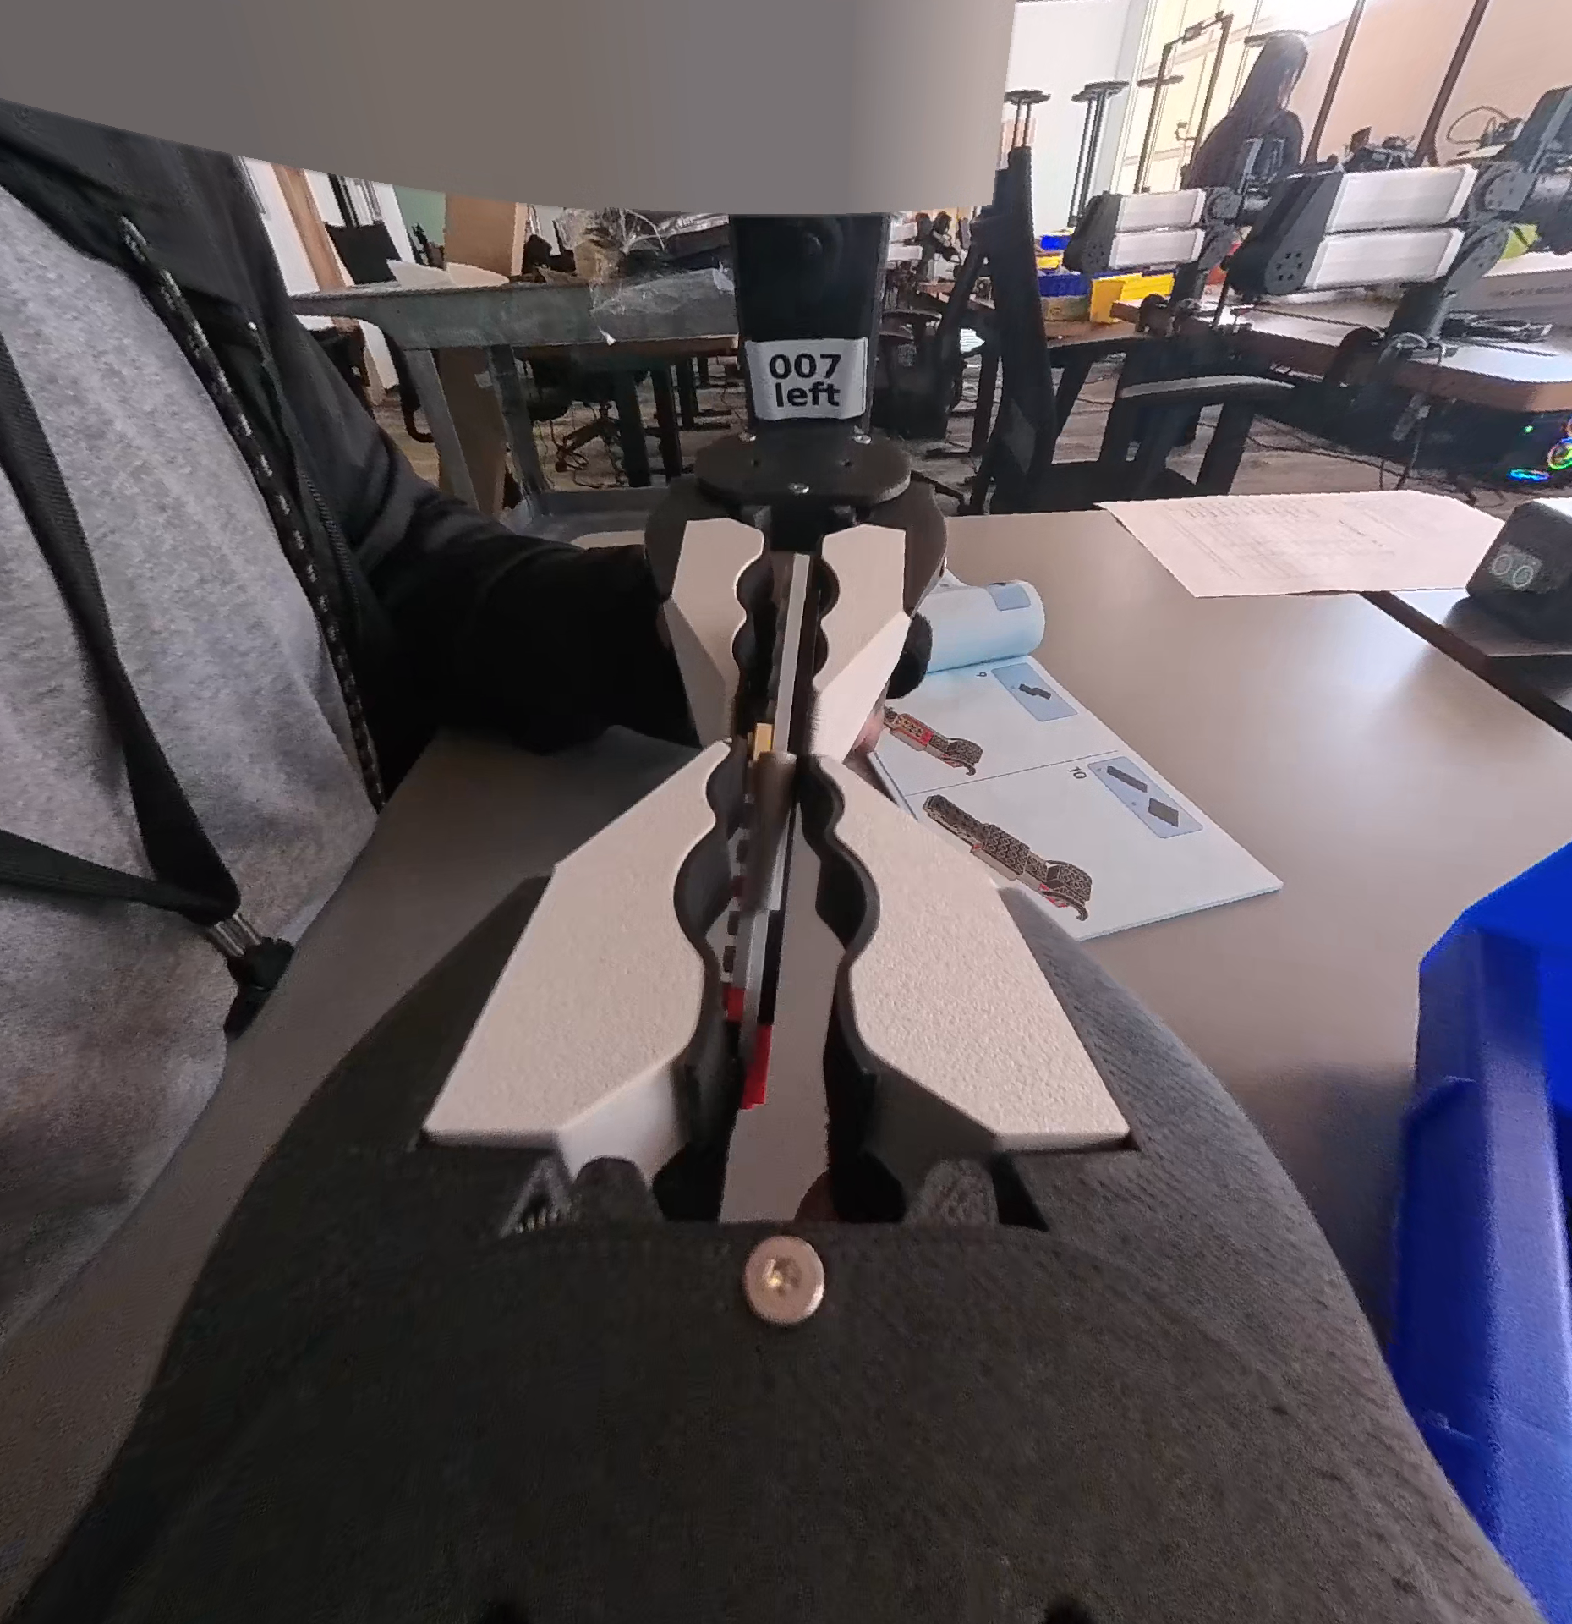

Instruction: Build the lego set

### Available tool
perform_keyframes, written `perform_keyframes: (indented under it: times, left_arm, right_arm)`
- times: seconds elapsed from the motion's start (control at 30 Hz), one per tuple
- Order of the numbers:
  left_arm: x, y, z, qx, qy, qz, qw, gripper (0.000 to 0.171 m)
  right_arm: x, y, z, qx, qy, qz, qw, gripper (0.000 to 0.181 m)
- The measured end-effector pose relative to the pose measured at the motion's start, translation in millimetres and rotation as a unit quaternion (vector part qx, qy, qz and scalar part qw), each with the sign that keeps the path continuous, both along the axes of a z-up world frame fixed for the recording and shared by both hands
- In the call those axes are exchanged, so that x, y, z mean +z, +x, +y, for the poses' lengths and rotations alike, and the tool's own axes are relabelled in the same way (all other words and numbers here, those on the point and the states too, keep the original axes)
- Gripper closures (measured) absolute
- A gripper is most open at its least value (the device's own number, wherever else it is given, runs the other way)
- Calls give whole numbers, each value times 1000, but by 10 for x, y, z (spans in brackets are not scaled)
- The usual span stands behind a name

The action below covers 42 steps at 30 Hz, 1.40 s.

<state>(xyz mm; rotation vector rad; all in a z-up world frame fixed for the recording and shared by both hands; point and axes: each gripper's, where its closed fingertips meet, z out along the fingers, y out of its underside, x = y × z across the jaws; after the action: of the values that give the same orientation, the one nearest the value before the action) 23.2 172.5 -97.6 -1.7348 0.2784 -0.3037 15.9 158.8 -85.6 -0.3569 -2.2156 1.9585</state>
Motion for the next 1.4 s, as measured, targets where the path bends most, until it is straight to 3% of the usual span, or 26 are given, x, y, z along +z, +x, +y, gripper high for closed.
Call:
perform_keyframes:
  times: [0.43, 0.87, 1.17, 1.4]
  left_arm:
    - [-29, -38, 25, 10, -15, -24, 1000, 161]
    - [56, -229, 36, 34, 2, -154, 987, 161]
    - [95, -423, 6, 35, 14, -313, 949, 161]
    - [60, -356, 31, 26, 2, -306, 952, 161]
  right_arm:
    - [-31, -44, 27, -10, 0, 8, 1000, 167]
    - [17, -242, 75, -49, -73, -72, 993, 167]
    - [0, -360, 183, -64, -106, -137, 983, 156]
    - [-25, -328, 109, -53, -103, -145, 983, 158]
